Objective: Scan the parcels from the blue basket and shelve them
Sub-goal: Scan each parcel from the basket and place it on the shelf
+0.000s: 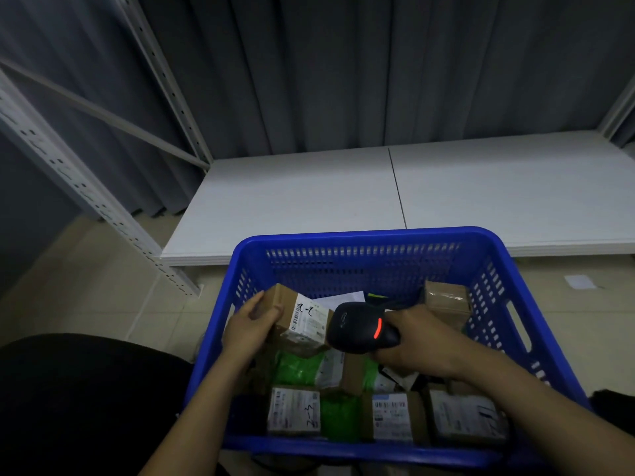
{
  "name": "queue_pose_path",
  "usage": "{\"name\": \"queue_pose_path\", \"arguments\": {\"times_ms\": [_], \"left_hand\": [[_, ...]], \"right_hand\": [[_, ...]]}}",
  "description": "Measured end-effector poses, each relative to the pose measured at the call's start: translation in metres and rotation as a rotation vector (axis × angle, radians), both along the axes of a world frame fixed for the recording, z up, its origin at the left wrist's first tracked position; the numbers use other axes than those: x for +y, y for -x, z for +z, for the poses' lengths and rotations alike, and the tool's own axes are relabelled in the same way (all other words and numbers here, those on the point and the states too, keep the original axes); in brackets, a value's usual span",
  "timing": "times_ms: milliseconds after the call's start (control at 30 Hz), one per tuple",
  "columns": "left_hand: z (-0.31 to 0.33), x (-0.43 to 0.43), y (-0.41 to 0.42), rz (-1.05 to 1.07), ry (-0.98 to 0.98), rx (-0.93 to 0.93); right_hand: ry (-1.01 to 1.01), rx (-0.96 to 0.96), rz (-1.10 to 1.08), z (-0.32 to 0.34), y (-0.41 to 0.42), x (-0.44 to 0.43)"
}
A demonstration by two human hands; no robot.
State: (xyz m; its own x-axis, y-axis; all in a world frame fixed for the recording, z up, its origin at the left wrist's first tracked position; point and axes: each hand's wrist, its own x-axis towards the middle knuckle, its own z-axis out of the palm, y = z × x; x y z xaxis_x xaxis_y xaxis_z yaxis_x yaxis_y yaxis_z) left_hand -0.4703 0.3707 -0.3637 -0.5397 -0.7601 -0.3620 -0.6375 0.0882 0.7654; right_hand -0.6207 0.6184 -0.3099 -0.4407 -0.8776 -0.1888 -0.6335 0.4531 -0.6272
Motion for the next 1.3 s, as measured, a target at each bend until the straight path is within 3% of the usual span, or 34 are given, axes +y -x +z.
{"name": "queue_pose_path", "arguments": {"times_ms": [400,767,1067,1300], "left_hand": [[0.0,0.0,-0.003,-0.036,0.014,0.002],[0.019,0.006,0.001,0.018,-0.067,0.119],[0.096,0.029,0.033,-0.121,-0.13,0.331],[0.192,0.019,0.033,-0.372,-0.091,0.396]], "right_hand": [[-0.065,-0.038,0.006,0.002,0.005,0.002],[0.037,-0.089,-0.101,0.012,0.003,0.005],[0.533,-0.364,-0.599,0.046,-0.01,-0.003],[0.804,-0.422,-0.725,0.125,-0.011,-0.03]]}}
